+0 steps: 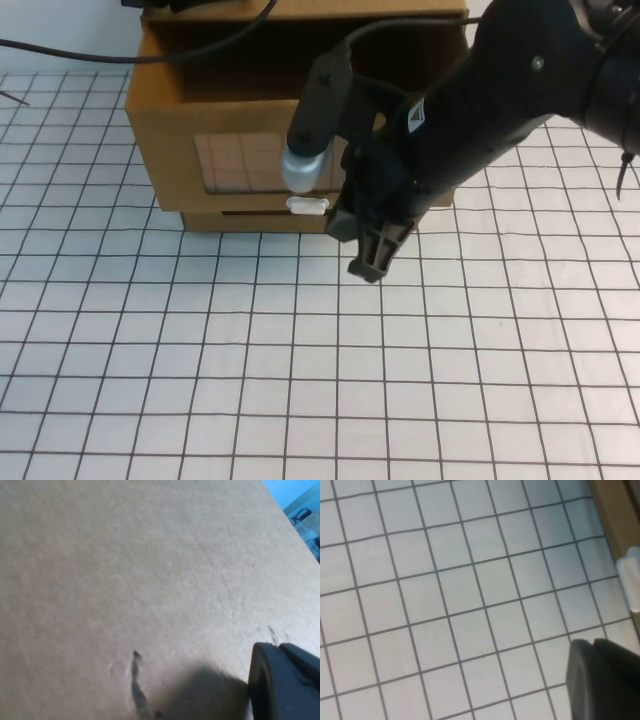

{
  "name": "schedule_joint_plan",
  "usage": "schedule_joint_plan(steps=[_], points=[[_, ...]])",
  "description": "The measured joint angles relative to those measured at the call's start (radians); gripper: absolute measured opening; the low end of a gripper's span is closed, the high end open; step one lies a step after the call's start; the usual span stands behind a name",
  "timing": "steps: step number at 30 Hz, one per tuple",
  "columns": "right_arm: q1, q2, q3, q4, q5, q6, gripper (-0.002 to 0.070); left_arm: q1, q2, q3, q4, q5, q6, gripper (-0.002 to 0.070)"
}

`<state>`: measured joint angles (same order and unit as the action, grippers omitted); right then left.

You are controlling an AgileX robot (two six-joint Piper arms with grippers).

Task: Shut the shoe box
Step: Close the shoe box with your right arm

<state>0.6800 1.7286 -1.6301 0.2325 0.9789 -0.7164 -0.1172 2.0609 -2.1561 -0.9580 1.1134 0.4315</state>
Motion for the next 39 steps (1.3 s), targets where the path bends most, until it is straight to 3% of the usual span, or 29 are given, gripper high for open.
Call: schedule_joint_plan(steps=[10,23,39], points=[[0.000,0.004,0.129,-0.029,-0.141,0.026,-0.0013,0.006,0.000,0.000,-0.003,0.008,0.000,-0.0004],[-0.017,0.130,0.136,-0.156,-0.396,0.117,-0.0013,0.009,0.002,0.000,-0.011,0.014,0.000,-0.0004],[-0.116,0.216,-0.064,-0.051,-0.461,0.122,-0.0014,0.009,0.002,0.000,-0.017,0.023,0.000,-0.0004]])
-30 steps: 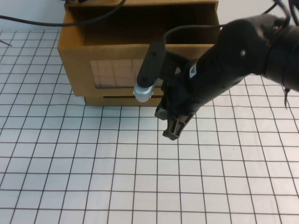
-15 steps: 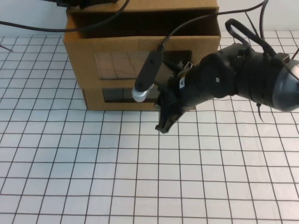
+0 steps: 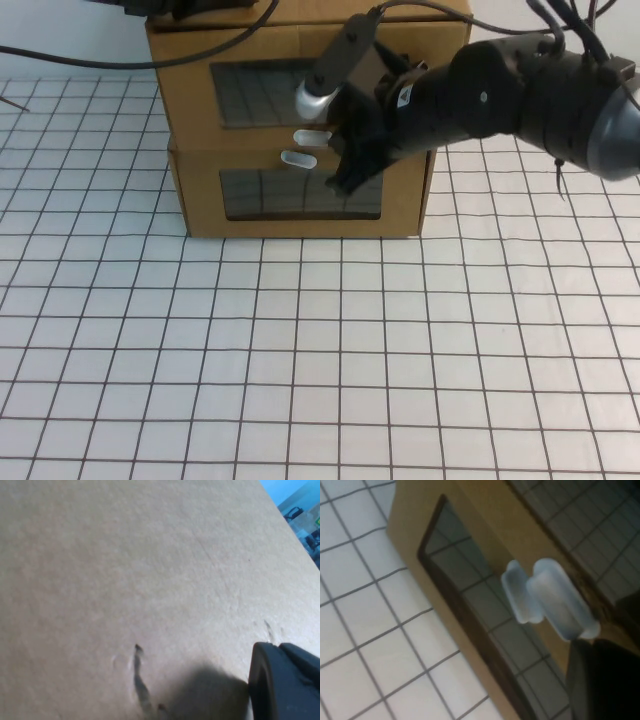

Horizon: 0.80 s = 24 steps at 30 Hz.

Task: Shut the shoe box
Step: Close the shoe box with your right arm

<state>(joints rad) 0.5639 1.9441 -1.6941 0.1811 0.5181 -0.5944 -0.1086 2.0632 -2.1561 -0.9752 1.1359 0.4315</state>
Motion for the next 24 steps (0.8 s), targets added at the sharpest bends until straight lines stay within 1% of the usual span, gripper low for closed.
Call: schedule_joint_plan(steps=[6,11,16,19,22,24], points=[[-0.028,0.039,-0.048,0.062,-0.021,-0.002,-0.0014,0.000,0.000,0.000,-0.002,0.000,0.000,-0.0004],[-0.035,0.041,-0.052,0.069,-0.019,-0.004,-0.0014,0.000,0.000,0.000,-0.003,0.000,0.002,-0.0004],[-0.044,0.001,-0.052,0.072,0.031,-0.016,-0.0014,0.000,-0.005,0.000,-0.001,0.002,0.028,-0.0004],[-0.046,-0.042,-0.052,0.138,0.099,-0.124,-0.0013,0.004,-0.016,-0.004,0.019,0.011,0.044,-0.0004],[-0.046,-0.088,-0.054,0.270,0.217,-0.267,-0.0013,0.020,-0.039,-0.016,0.047,0.047,0.046,-0.0004],[-0.044,-0.123,-0.054,0.314,0.270,-0.304,-0.0013,0.036,-0.065,-0.021,0.052,0.069,0.056,-0.0004]])
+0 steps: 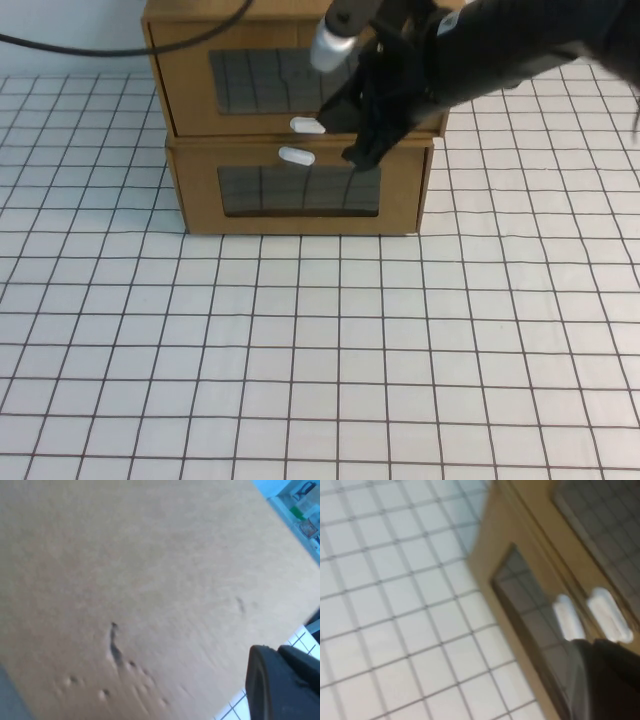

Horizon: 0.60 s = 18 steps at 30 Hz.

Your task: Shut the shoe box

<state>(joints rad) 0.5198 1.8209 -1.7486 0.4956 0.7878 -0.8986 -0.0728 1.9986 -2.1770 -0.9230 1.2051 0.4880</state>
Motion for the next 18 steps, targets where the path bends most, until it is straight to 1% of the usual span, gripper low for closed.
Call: schedule_joint_plan(steps=[3,5,8,13,16,18], points=[[0.000,-0.076,0.000,0.022,0.026,-0.017,-0.0013,0.033,-0.076,0.000,0.006,0.026,0.026,-0.0004],[0.000,-0.131,0.000,0.024,0.022,0.005,-0.0013,0.062,-0.143,-0.002,0.007,0.034,0.033,-0.0004],[-0.002,-0.224,0.000,-0.016,0.004,0.116,-0.0013,0.109,-0.249,-0.002,0.019,0.041,0.035,-0.0004],[-0.035,-0.364,-0.004,-0.232,0.020,0.342,-0.0013,0.155,-0.450,0.034,0.060,0.047,0.040,-0.0004],[-0.059,-0.432,0.017,-0.336,0.050,0.406,-0.0013,0.157,-0.585,0.123,0.068,0.052,0.068,-0.0004],[-0.077,-0.486,0.069,-0.367,0.049,0.427,-0.0013,0.157,-0.672,0.215,0.071,0.056,0.090,-0.0004]])
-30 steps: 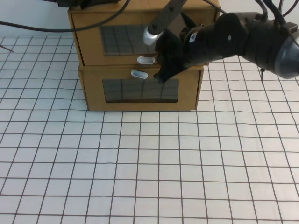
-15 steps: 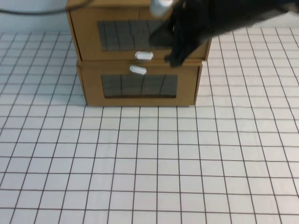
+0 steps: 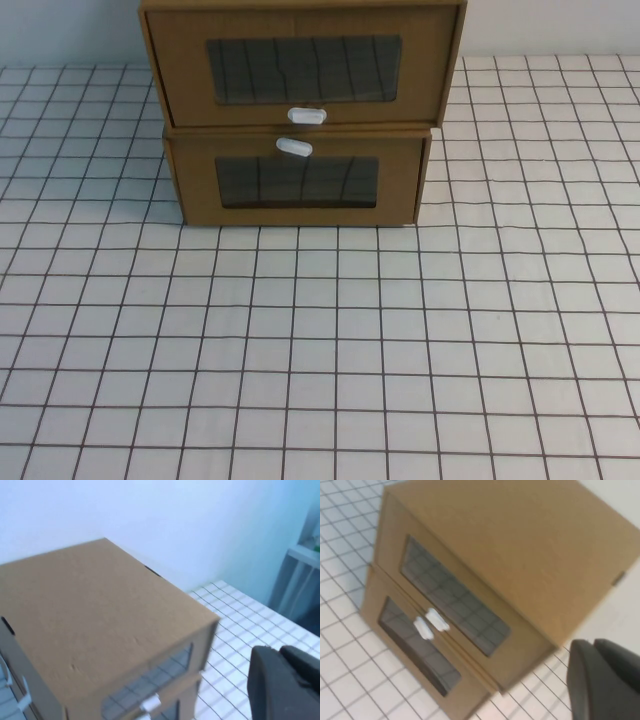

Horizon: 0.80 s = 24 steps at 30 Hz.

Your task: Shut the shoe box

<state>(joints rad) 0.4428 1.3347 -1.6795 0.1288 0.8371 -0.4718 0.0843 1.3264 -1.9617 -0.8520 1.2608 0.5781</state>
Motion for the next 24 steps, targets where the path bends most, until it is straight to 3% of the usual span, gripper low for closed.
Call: schedule_joint_plan(steps=[7,13,18,24], points=[[-0.044,-0.282,0.346,-0.034,-0.255,0.100,-0.0013,-0.007,-0.284,0.347,0.068,-0.013,0.050,-0.0004],[-0.044,-0.523,0.721,-0.014,-0.528,0.136,-0.0013,-0.144,-0.467,0.550,0.297,-0.174,0.007,-0.0004],[-0.044,-0.701,0.926,0.054,-0.546,0.137,-0.0013,-0.262,-0.702,0.699,0.467,-0.290,-0.073,-0.0004],[-0.044,-0.814,1.060,0.065,-0.525,0.137,-0.0013,-0.281,-0.864,0.890,0.549,-0.350,-0.137,-0.0004]])
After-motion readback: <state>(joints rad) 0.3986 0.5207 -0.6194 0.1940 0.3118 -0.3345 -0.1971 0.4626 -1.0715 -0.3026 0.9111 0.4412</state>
